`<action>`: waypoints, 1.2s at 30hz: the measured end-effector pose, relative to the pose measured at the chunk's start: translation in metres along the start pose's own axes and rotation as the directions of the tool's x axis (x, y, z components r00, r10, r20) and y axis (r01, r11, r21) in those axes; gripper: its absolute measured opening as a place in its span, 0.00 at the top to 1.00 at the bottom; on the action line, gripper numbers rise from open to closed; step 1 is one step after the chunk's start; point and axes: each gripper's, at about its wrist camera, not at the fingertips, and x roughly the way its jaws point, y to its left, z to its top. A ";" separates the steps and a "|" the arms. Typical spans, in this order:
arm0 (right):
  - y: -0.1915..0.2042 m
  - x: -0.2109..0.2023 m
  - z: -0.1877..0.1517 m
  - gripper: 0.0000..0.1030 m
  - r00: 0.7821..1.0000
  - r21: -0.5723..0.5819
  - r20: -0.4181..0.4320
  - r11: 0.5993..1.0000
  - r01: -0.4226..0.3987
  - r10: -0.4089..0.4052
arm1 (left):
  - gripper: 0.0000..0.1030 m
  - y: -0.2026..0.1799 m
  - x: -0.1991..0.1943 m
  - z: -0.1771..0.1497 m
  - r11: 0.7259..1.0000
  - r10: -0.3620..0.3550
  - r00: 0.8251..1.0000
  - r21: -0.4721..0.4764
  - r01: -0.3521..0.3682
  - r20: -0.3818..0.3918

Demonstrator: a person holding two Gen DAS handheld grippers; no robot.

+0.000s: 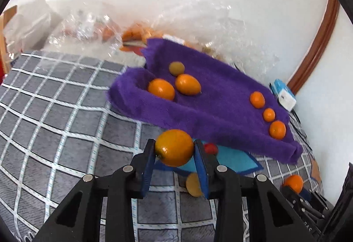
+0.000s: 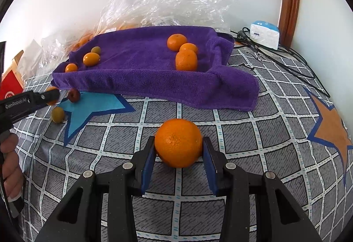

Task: Organize fruits
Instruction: 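Grasp a round orange with the left gripper while the right gripper holds its orange, then carry both held fruits over the purple towel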

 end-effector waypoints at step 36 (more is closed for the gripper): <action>-0.026 -0.008 0.008 0.60 1.000 0.150 0.010 0.988 0.028 -0.029 | 0.68 0.006 -0.039 0.009 0.997 -0.059 0.982 -0.046 0.068 0.180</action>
